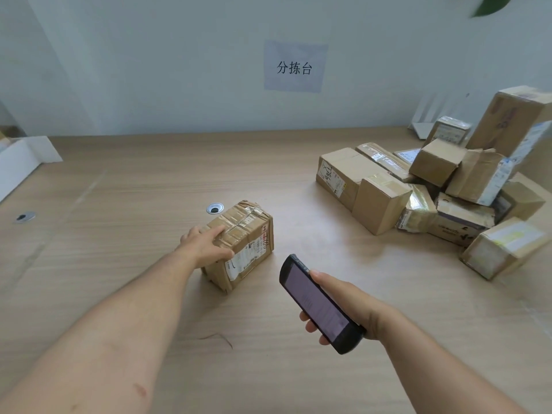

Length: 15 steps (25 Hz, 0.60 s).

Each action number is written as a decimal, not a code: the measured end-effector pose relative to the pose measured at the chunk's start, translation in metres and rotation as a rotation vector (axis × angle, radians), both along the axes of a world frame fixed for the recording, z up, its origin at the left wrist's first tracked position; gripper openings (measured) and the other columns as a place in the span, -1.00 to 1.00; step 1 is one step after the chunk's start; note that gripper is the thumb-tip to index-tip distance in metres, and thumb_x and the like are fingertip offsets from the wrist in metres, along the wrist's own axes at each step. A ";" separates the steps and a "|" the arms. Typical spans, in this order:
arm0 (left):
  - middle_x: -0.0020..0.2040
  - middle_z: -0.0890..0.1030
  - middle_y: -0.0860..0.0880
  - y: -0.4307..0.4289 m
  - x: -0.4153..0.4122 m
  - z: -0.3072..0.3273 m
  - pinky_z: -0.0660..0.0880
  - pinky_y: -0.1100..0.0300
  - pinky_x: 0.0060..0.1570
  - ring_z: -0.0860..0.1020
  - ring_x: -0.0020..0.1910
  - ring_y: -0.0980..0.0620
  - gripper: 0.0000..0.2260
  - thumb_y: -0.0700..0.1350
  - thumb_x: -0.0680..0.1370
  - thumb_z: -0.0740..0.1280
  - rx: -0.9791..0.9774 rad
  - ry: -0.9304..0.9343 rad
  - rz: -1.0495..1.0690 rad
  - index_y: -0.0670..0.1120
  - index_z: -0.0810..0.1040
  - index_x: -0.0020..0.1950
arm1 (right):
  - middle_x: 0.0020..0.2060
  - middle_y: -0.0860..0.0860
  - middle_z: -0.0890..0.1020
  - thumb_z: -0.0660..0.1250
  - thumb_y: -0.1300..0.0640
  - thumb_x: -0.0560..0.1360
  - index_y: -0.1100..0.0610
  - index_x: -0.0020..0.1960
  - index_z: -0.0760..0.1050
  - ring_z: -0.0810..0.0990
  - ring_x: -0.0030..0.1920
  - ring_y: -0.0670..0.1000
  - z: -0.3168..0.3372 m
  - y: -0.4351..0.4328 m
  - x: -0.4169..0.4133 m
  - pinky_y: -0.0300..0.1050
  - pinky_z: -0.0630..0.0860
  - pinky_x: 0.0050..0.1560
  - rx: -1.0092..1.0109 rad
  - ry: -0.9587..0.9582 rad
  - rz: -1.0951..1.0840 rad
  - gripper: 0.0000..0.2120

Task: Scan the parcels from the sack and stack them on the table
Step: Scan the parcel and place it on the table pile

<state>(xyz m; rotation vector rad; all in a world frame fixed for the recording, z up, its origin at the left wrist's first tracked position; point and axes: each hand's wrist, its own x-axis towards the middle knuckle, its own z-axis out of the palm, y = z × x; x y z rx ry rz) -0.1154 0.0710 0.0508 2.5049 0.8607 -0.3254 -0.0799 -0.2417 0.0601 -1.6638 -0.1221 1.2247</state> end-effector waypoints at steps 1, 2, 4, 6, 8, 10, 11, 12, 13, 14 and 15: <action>0.48 0.17 -0.12 0.003 0.001 0.003 0.19 -0.03 0.42 0.13 0.47 -0.17 -0.19 0.22 0.30 0.43 -0.020 0.021 -0.011 0.29 0.16 0.49 | -0.08 0.17 0.65 0.15 -0.26 0.61 0.19 0.22 0.51 0.64 -0.11 0.13 -0.002 -0.001 0.001 0.10 0.58 -0.08 -0.017 0.001 0.020 -0.46; 0.46 0.20 -0.12 0.004 0.002 0.007 0.24 -0.03 0.40 0.20 0.45 -0.16 -0.15 0.23 0.22 0.42 -0.035 0.028 -0.023 0.29 0.19 0.49 | -0.08 0.17 0.65 0.15 -0.26 0.61 0.19 0.22 0.52 0.64 -0.11 0.13 -0.003 -0.002 0.003 0.11 0.58 -0.06 -0.037 0.003 0.044 -0.46; 0.42 0.27 -0.12 0.004 0.003 0.014 0.34 0.01 0.33 0.31 0.39 -0.14 -0.11 0.23 0.12 0.41 -0.067 -0.018 -0.006 0.29 0.26 0.46 | -0.08 0.16 0.65 0.14 -0.25 0.61 0.18 0.22 0.51 0.64 -0.12 0.12 -0.005 -0.001 0.003 0.12 0.57 -0.04 -0.069 0.013 0.101 -0.48; 0.41 0.28 -0.10 0.003 0.003 0.020 0.37 0.03 0.31 0.35 0.37 -0.12 -0.12 0.24 0.10 0.43 -0.117 -0.085 0.042 0.30 0.31 0.43 | -0.09 0.16 0.64 0.16 -0.25 0.60 0.17 0.23 0.50 0.64 -0.13 0.12 -0.004 0.002 0.003 0.09 0.57 -0.07 -0.076 0.022 0.156 -0.49; 0.39 0.28 -0.08 0.001 0.003 0.025 0.36 0.02 0.32 0.35 0.36 -0.11 -0.13 0.26 0.09 0.44 -0.153 -0.122 0.061 0.31 0.33 0.41 | -0.10 0.15 0.65 0.21 -0.30 0.51 0.15 0.23 0.50 0.64 -0.14 0.13 -0.002 0.005 0.004 0.05 0.59 -0.12 -0.078 0.016 0.203 -0.44; 0.38 0.29 -0.08 0.000 0.002 0.029 0.38 -0.02 0.32 0.37 0.35 -0.12 -0.10 0.30 0.04 0.42 -0.156 -0.132 0.068 0.32 0.33 0.40 | -0.10 0.16 0.66 0.23 -0.32 0.44 0.15 0.23 0.50 0.65 -0.14 0.13 0.000 0.008 0.005 0.04 0.59 -0.14 -0.080 0.009 0.240 -0.39; 0.38 0.29 -0.07 0.000 0.001 0.031 0.38 -0.04 0.32 0.37 0.34 -0.12 -0.09 0.31 0.03 0.41 -0.154 -0.131 0.071 0.32 0.33 0.40 | -0.10 0.16 0.66 0.23 -0.32 0.44 0.15 0.24 0.50 0.65 -0.14 0.13 0.001 0.009 0.005 0.04 0.59 -0.13 -0.081 0.007 0.251 -0.38; 0.38 0.29 -0.07 0.001 0.000 0.033 0.38 -0.05 0.32 0.36 0.34 -0.13 -0.10 0.31 0.05 0.42 -0.150 -0.131 0.073 0.32 0.33 0.41 | -0.10 0.16 0.66 0.22 -0.32 0.46 0.16 0.24 0.50 0.65 -0.14 0.13 0.002 0.010 0.006 0.04 0.59 -0.13 -0.080 0.006 0.260 -0.39; 0.38 0.28 -0.08 0.001 -0.002 0.035 0.38 -0.06 0.32 0.36 0.35 -0.13 -0.11 0.30 0.07 0.42 -0.143 -0.131 0.077 0.32 0.32 0.41 | -0.09 0.16 0.65 0.22 -0.31 0.48 0.16 0.24 0.50 0.64 -0.14 0.13 0.003 0.011 0.006 0.04 0.59 -0.13 -0.081 0.004 0.267 -0.40; 0.38 0.28 -0.08 0.000 -0.003 0.036 0.38 -0.06 0.32 0.36 0.34 -0.13 -0.13 0.28 0.09 0.43 -0.136 -0.133 0.077 0.32 0.33 0.41 | -0.09 0.16 0.65 0.21 -0.31 0.52 0.17 0.25 0.49 0.64 -0.14 0.13 0.004 0.010 0.006 0.04 0.59 -0.14 -0.083 0.002 0.271 -0.41; 0.38 0.28 -0.08 0.000 -0.005 0.038 0.38 -0.06 0.32 0.36 0.34 -0.14 -0.14 0.28 0.10 0.43 -0.129 -0.137 0.077 0.32 0.33 0.41 | -0.09 0.16 0.65 0.19 -0.30 0.55 0.17 0.25 0.49 0.64 -0.14 0.13 0.004 0.010 0.006 0.03 0.59 -0.14 -0.087 -0.003 0.270 -0.43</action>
